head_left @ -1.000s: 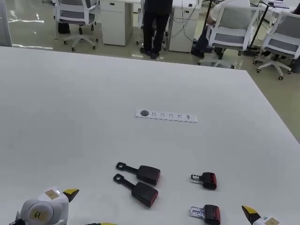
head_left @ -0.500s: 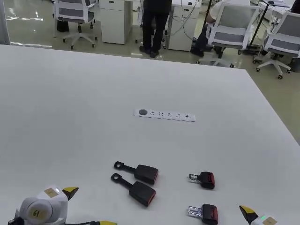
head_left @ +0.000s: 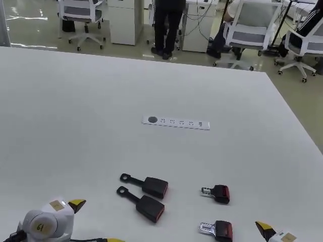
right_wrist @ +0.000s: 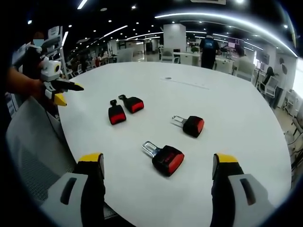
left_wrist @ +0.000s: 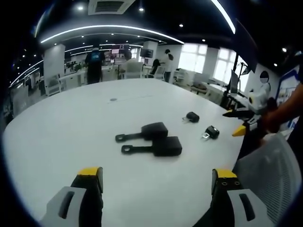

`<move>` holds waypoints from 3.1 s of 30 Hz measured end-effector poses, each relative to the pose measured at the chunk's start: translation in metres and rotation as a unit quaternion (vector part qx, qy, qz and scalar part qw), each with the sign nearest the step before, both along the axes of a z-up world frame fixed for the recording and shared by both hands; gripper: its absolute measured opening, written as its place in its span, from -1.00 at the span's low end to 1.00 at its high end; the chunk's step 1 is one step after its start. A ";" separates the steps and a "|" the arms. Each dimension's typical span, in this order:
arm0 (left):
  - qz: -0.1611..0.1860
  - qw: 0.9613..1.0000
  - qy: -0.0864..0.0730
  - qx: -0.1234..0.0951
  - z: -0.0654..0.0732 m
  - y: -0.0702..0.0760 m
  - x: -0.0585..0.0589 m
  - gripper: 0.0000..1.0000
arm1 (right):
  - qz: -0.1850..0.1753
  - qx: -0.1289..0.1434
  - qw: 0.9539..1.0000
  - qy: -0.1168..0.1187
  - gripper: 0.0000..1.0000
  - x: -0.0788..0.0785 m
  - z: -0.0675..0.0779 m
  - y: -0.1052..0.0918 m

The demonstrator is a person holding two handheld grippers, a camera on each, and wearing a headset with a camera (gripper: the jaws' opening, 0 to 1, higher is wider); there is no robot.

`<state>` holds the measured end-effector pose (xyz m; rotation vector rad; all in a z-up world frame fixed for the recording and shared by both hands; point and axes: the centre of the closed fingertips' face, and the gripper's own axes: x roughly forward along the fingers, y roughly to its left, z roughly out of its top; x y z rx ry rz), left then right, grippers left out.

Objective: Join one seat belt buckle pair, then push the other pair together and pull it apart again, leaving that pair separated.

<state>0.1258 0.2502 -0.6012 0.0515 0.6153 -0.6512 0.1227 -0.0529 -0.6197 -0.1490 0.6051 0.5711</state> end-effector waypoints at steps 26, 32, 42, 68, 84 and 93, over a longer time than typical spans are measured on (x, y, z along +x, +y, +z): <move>-0.113 0.992 -0.005 0.048 -0.016 -0.035 0.020 0.75 | 0.045 -0.007 0.999 0.025 0.74 0.017 -0.011 -0.003; -0.160 0.985 -0.005 0.071 -0.021 -0.048 0.026 0.69 | 0.072 -0.016 0.997 0.039 0.65 0.019 -0.018 -0.001; -0.224 0.970 -0.006 0.097 -0.029 -0.066 0.040 0.58 | 0.140 -0.039 0.987 0.062 0.58 0.016 -0.033 0.007; -0.420 0.888 0.012 0.187 -0.074 -0.101 0.057 0.34 | 0.250 -0.064 0.959 0.115 0.40 0.028 -0.056 0.007; -0.449 0.870 0.020 0.202 -0.089 -0.104 0.063 0.08 | 0.292 -0.074 0.943 0.142 0.22 0.023 -0.067 0.006; -0.427 0.878 0.005 0.216 -0.090 -0.102 0.072 -0.19 | 0.311 -0.085 0.935 0.149 0.07 0.020 -0.068 0.006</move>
